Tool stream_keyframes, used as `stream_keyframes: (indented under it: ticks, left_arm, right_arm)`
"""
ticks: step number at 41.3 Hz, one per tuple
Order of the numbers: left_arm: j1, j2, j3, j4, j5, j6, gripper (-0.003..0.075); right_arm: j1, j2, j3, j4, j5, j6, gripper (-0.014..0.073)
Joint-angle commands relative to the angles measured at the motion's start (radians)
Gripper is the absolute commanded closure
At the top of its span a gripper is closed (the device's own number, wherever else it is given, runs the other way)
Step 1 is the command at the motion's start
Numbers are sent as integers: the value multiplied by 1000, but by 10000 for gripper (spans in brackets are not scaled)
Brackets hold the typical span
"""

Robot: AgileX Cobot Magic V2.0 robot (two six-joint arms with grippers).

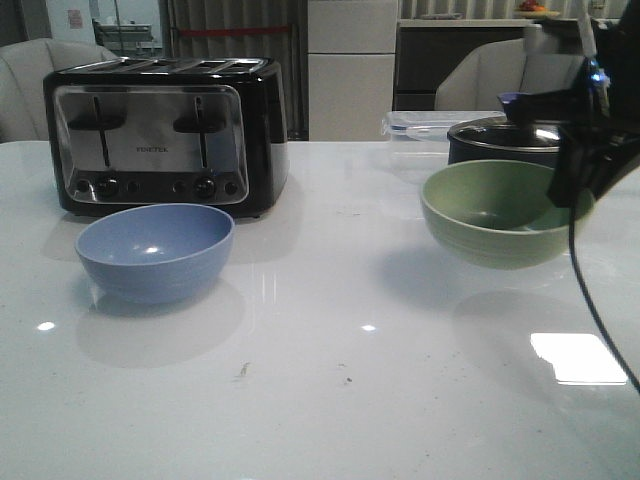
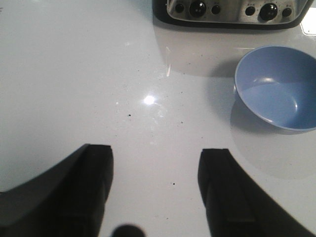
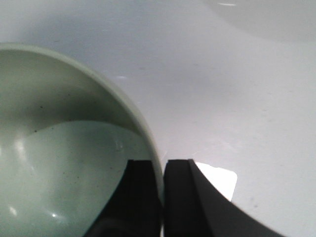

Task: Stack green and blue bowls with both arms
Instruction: 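Lower the right gripper and grasp the rim of the pale green bowl, then slide the green bowl toward the table center with the right gripper, release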

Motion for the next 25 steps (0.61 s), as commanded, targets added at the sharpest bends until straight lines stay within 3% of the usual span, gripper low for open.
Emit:
stream_keyframes:
  ticks: [1,15,25]
  left_arm:
    - [1,-1,-35,0,-77,-3,285]
    - [1,-1,-35,0,-77,-3,285]
    - [1,-1,-35,0,-77,-3,285]
  right_arm:
    - [88,-76,-32,12,17,-15,542]
    - [356,-17,-32,12,2,-15,533]
    - [391,45,-32,12,-55,-13,528]
